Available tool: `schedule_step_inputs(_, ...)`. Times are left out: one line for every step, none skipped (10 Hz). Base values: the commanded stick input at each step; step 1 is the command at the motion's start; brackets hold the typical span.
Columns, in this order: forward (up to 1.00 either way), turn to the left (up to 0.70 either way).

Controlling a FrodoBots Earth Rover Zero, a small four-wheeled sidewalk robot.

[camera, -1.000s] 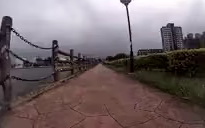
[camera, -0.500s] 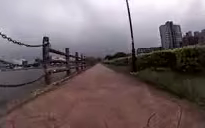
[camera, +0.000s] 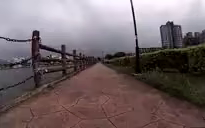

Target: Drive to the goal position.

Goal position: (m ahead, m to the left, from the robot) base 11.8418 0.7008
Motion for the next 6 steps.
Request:
schedule_step_inputs(1.0,0.0)
schedule_step_inputs(1.0,0.0)
schedule_step_inputs(1.0,0.0)
schedule_step_inputs(1.0,0.0)
schedule_step_inputs(1.0,0.0)
schedule_step_inputs(1.0,0.0)
